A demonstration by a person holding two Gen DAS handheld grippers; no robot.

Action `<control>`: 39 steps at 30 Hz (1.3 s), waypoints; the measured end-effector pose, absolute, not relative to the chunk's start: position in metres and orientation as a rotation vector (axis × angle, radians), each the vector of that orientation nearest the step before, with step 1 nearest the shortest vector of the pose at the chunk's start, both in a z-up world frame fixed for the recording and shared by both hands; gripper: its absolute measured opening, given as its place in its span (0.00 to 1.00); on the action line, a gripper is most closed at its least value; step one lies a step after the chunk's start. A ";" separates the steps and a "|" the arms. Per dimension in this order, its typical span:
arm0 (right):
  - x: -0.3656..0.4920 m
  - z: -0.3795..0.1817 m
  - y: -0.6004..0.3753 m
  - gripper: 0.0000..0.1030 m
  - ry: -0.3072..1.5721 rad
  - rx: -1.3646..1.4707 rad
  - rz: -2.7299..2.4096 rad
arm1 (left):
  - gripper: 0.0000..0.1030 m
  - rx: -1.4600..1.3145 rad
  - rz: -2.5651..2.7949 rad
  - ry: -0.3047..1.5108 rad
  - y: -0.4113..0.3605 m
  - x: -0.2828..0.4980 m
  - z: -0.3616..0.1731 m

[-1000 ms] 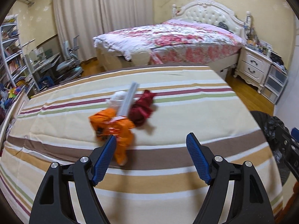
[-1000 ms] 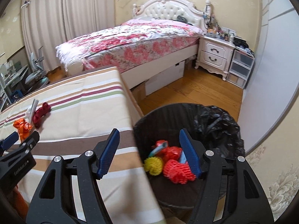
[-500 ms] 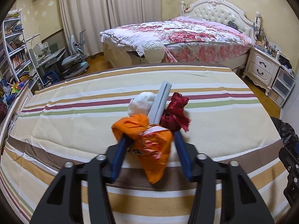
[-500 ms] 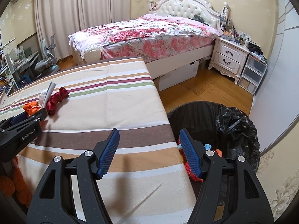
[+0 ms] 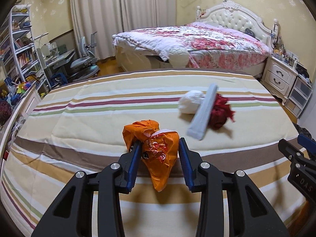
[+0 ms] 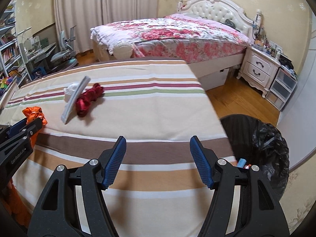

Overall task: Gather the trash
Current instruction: 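Lift the orange bag with the left tool while the right tool grasps the dark red ribbon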

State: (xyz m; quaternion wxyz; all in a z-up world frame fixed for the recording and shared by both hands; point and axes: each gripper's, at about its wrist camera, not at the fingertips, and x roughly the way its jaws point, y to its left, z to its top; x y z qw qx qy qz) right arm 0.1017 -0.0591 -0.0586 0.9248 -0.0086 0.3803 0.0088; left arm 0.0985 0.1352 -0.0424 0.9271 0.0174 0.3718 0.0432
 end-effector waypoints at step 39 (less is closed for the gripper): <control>0.163 -0.059 0.004 0.63 0.816 -0.022 0.032 | 0.38 -0.097 0.295 0.788 0.278 0.085 -0.050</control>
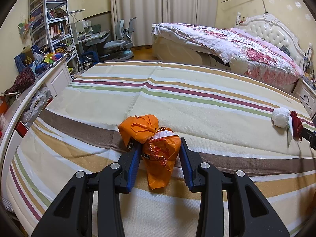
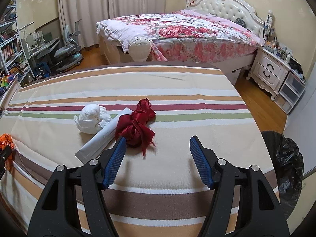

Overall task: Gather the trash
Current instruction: 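Lift the orange bag with the left tool while the right tool grasps the dark red ribbon, then carry the orange bag and red ribbon toward the black bin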

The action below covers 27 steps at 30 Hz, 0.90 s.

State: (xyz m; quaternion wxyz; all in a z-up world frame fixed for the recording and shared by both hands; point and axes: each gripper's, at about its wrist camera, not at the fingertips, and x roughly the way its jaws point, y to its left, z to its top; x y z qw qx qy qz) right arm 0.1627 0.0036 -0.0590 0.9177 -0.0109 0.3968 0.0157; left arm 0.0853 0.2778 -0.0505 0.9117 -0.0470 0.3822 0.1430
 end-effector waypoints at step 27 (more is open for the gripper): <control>0.139 -0.070 -0.014 0.25 0.890 -0.062 0.088 | 0.38 -0.104 0.290 0.788 0.275 0.087 -0.052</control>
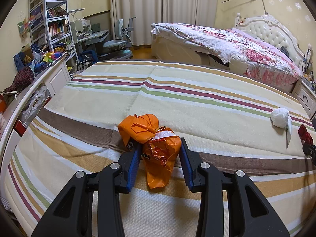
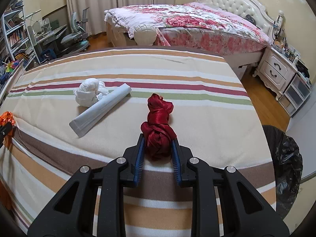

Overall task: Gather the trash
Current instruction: 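Carry the orange bag and red ribbon toward the black bin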

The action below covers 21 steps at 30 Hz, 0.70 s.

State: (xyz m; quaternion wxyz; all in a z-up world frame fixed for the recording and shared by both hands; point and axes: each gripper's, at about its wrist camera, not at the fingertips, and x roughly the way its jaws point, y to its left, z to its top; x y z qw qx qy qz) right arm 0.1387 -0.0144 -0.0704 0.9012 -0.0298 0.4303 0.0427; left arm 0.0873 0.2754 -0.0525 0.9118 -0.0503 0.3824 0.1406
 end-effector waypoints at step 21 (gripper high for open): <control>0.144 -0.072 -0.019 0.23 0.877 -0.041 0.067 | 0.38 -0.100 0.288 0.792 0.274 0.089 -0.055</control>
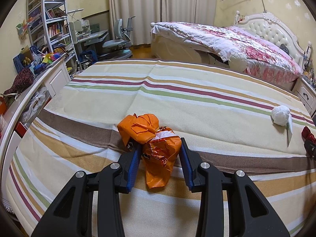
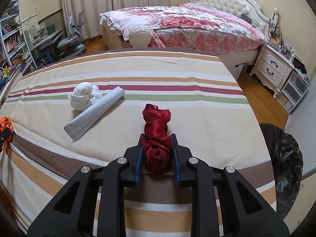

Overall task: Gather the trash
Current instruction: 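Carry the orange bag and red ribbon toward the black bin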

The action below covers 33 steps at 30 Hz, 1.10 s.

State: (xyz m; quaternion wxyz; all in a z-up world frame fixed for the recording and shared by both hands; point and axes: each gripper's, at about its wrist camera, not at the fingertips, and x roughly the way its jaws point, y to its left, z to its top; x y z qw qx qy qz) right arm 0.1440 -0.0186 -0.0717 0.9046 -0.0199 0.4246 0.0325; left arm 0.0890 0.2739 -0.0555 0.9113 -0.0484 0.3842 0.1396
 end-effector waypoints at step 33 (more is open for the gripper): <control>0.039 -0.044 -0.099 0.22 0.766 0.028 0.010 | 0.37 0.014 -0.056 0.707 0.120 0.024 -0.028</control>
